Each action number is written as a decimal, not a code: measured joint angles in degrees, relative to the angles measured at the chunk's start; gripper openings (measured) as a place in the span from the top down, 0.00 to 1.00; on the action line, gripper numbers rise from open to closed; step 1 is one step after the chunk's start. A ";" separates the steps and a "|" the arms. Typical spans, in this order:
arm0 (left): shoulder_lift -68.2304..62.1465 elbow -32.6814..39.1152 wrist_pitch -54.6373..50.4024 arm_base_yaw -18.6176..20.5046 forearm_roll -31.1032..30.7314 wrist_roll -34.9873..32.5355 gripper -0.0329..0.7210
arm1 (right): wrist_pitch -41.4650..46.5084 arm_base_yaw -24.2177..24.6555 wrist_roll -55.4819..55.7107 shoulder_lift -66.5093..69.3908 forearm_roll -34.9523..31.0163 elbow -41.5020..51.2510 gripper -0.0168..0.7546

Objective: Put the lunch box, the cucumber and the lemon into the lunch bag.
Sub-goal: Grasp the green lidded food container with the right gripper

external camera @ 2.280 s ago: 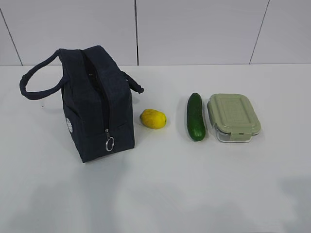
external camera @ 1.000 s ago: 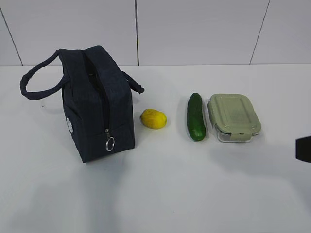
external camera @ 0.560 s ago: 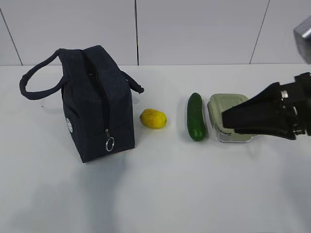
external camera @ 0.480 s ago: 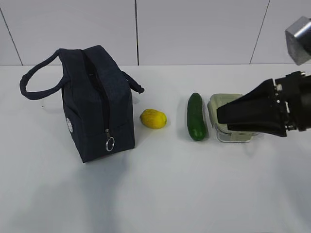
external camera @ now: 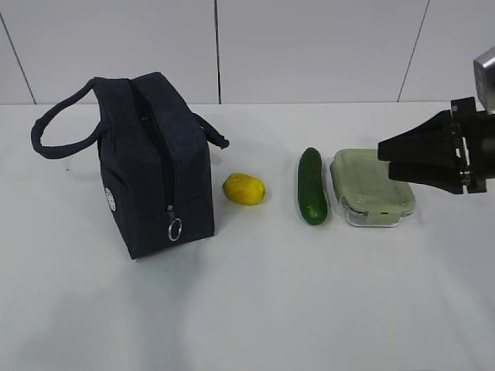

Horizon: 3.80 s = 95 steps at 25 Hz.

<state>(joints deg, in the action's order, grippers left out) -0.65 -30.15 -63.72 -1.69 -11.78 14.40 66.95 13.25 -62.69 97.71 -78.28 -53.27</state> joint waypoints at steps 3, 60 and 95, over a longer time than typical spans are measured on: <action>0.00 0.00 0.00 0.00 0.00 0.00 0.64 | 0.00 3.03 0.46 1.99 2.78 -2.43 0.48; 0.00 0.00 0.00 0.00 0.00 0.00 0.64 | 0.90 5.31 6.81 32.53 17.36 -34.68 0.17; 0.00 0.00 0.00 0.00 0.04 0.00 0.65 | 0.87 3.00 7.33 34.97 17.73 -36.71 0.17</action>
<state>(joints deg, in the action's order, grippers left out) -0.65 -30.15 -63.72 -1.69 -11.74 14.40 67.82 16.24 -55.36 132.68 -60.55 -89.98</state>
